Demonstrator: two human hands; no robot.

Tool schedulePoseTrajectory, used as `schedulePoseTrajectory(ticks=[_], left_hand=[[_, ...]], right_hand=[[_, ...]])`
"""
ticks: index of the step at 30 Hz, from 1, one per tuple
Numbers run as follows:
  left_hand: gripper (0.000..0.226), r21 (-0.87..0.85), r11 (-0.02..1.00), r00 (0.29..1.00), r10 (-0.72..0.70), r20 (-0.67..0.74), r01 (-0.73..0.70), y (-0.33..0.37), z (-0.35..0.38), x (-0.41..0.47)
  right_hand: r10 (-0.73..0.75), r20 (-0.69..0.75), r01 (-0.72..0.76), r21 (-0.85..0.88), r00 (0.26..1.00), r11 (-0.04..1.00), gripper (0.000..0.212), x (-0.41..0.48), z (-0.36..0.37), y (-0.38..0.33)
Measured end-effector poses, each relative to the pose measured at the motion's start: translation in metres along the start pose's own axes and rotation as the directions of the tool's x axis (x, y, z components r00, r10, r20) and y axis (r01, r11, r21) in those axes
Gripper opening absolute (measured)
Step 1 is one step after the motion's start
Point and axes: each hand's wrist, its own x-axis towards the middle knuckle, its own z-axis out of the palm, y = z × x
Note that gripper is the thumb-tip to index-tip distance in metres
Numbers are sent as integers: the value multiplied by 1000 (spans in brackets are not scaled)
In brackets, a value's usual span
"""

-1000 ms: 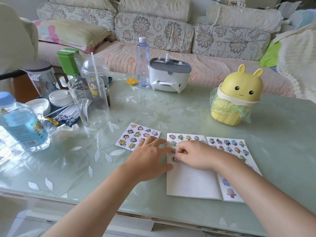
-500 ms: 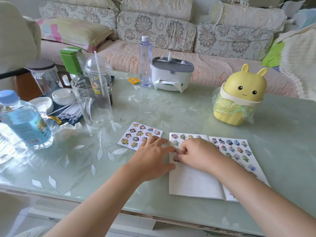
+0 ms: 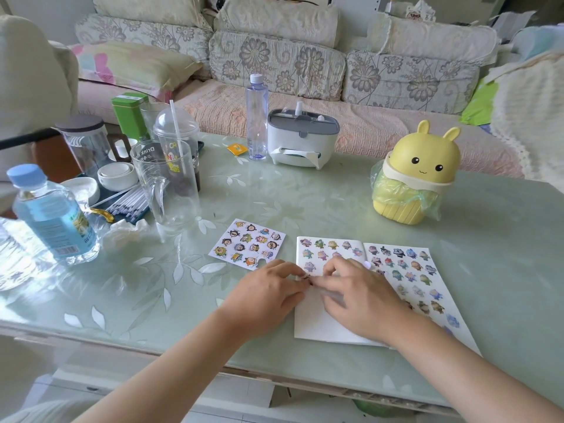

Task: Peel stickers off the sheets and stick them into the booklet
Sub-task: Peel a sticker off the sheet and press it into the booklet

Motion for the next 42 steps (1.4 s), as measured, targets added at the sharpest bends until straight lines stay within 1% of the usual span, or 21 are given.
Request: schedulePoseTrajectory(ticks=[2,4,9,11,14,18,20,22,25,29,34,37,39,42], left_hand=[[35,10,1000,1000,-1,-9,1,2,0,-2],[36,18,1000,1000,-8,-18,8,4,0,-4],[41,5,1000,1000,-25,3,25,8,0,-7],[42,6,999,999,-33,12,33,9,0,-7],[40,40,999,999,-31,-24,32,9,2,-7],[40,87,996,998,-16,-67,22,10,7,-9],[43,99,995,999,-15,-44,19,12,7,-9],[46,156,988,1000,-20,-10,21,14,6,-9],[52,180,983,999,-32,39,25,15,3,-7],[53,172,984,998,-42,42,34,14,2,-8],[51,103,994,998,-32,55,26,10,1,-10],[55,44,998,995,-57,76,54,10,1,-10],[54,41,997,996,-65,63,62,11,1,-10],[52,79,995,996,-58,61,53,13,0,-10]], right_hand=[[-13,1,13,-83,1000,996,46,-5,1,-2],[-15,-19,12,-136,1000,991,48,-7,1,-5],[-2,20,6,-201,1000,980,59,-5,3,-13],[0,15,3,-216,1000,976,60,-4,5,-15],[-12,-6,11,-214,1000,977,57,-6,6,-14],[-31,-21,26,-186,999,982,48,-15,2,-9],[-33,-14,30,-167,999,985,45,-18,2,-8],[-29,0,29,-155,1000,988,45,-20,2,-8],[-11,44,18,-156,999,988,51,-20,0,-11],[9,111,12,-186,994,982,64,-19,-2,-15],[31,112,-8,-200,993,980,70,-9,2,-16],[41,105,-19,-199,994,980,75,-5,3,-18],[38,103,-16,-208,994,978,76,-6,2,-18],[22,121,2,-199,992,980,72,-14,-1,-17]])
